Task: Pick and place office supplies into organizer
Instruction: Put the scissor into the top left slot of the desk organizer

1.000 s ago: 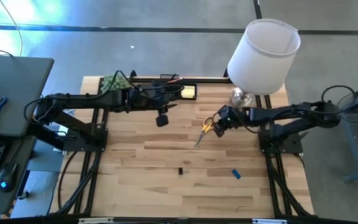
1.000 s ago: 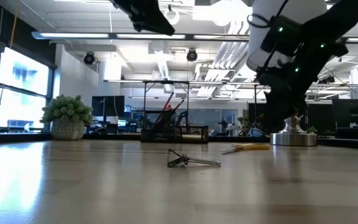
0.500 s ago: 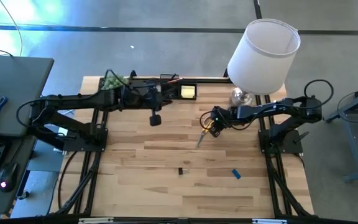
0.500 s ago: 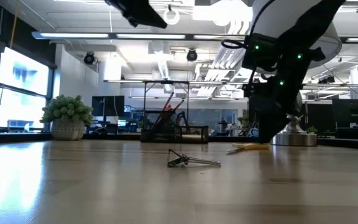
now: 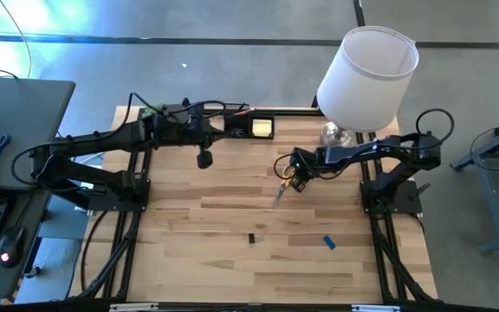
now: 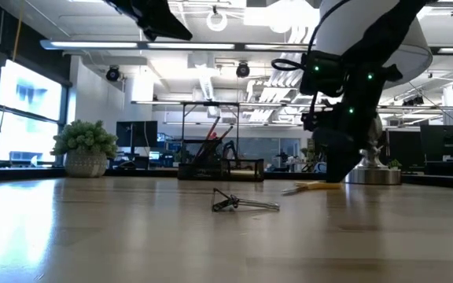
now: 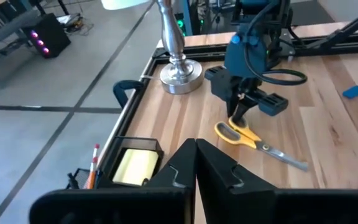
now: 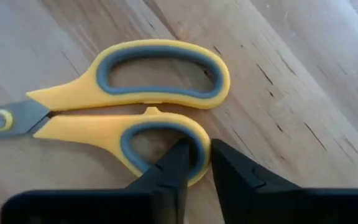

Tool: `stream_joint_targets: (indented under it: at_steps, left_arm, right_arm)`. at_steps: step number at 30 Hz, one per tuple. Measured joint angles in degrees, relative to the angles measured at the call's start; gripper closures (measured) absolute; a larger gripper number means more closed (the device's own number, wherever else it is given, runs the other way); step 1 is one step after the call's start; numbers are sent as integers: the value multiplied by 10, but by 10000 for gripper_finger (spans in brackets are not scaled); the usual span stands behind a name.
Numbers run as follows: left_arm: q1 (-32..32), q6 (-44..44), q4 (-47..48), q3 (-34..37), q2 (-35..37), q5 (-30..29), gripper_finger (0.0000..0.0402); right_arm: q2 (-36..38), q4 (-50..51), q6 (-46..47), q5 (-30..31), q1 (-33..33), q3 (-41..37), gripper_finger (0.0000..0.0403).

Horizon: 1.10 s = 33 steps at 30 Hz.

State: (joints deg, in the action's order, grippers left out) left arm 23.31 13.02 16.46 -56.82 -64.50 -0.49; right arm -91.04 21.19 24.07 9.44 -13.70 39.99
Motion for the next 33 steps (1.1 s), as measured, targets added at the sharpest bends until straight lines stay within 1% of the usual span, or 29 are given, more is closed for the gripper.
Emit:
stream_joint_targets:
  at_steps: [4,6,10,14,16,18,20,25,29,33]
  left_arm:
    - [0,0,1,0,4,0,397]
    - [-1,0,6,0,6,0,397]
    - [0,0,16,0,7,-1,401]
    - [0,1,18,0,7,-2,398]
    - [0,1,19,0,7,-1,397]
    - [0,0,22,0,7,3,397]
    - [0,1,22,0,7,30,398]
    - [0,11,20,1,7,125,400]
    - [8,16,-63,37,7,211,400]
    - [44,-27,-177,78,-4,317,399]
  right_arm:
    - [0,20,-23,1,0,22,386]
    - [-2,30,-35,8,0,33,392]
    - [-2,52,-47,40,1,59,395]
    - [-2,94,-63,117,20,109,397]
    - [-2,124,-74,155,33,147,398]
    - [-2,168,-85,206,51,191,398]
    - [-1,213,-95,269,74,239,398]
    - [-1,312,-117,431,144,347,400]
    - [0,373,-122,544,203,404,400]
    - [0,393,-130,620,248,427,400]
